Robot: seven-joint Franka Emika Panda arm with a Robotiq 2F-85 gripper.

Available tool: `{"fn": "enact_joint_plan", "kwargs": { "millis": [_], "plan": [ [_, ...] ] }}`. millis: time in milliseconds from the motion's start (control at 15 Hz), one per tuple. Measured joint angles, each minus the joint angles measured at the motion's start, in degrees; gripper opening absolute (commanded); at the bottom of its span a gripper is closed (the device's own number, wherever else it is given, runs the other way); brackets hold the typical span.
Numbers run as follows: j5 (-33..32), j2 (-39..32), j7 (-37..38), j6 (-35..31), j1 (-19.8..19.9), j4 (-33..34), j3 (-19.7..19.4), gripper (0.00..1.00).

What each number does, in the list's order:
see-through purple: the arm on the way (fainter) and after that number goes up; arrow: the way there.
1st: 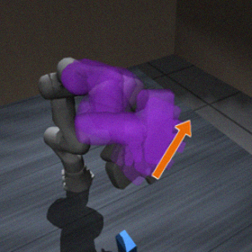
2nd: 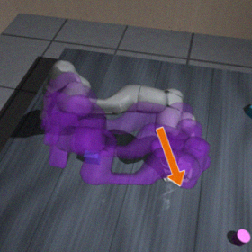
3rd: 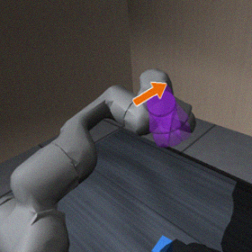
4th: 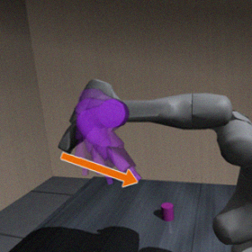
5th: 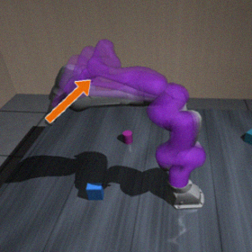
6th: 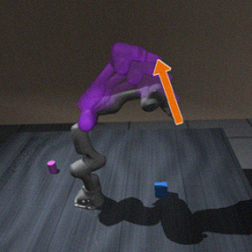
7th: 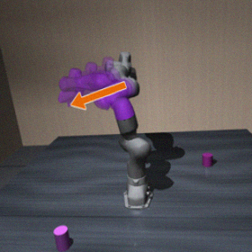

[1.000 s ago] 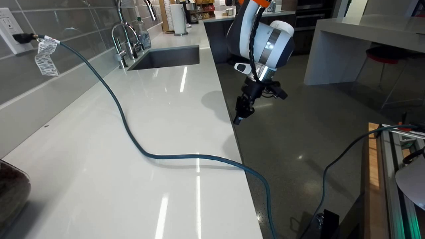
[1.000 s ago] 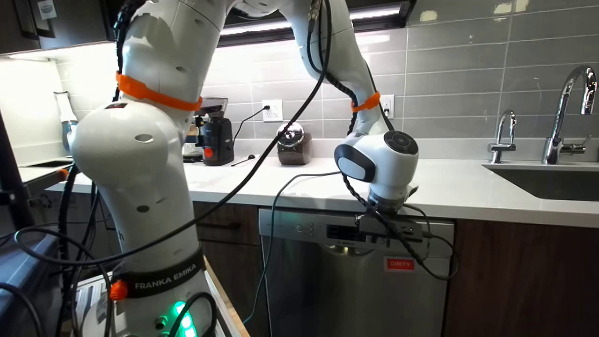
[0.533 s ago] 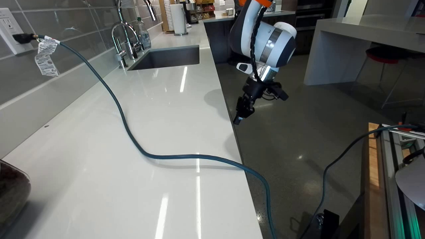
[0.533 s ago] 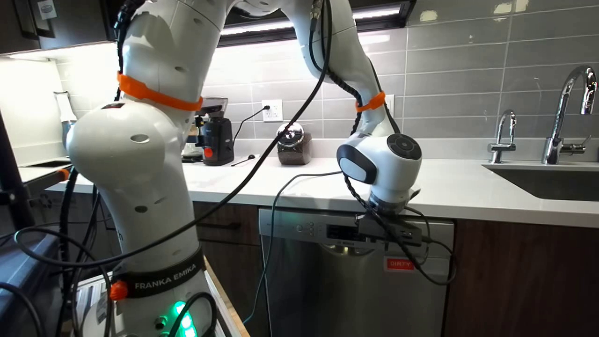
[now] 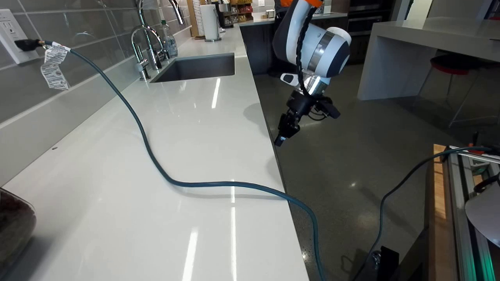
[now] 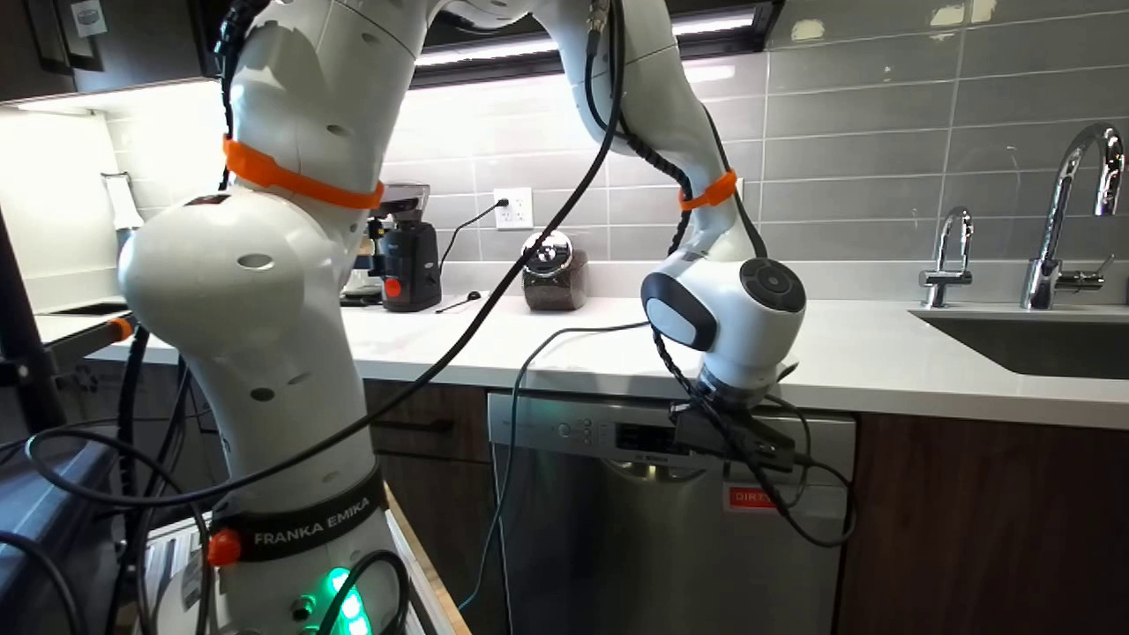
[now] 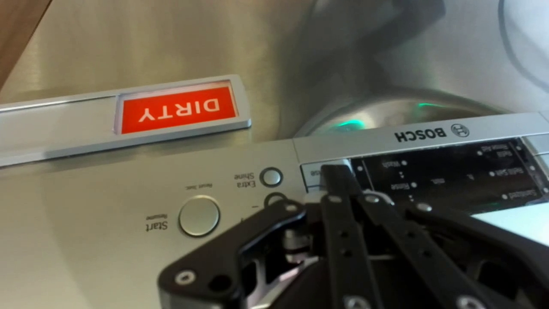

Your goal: Press the top right button of the dish washing machine

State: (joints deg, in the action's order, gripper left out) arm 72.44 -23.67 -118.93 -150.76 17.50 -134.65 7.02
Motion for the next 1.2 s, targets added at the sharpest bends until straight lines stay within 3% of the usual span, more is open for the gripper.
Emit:
{"fn": "enact_joint_plan", "kwargs": {
  "millis": [1200],
  "plan": [
    [0.9,-0.08,0.0,0.28,0.29,0.0,0.15,0.0]
  ]
}}
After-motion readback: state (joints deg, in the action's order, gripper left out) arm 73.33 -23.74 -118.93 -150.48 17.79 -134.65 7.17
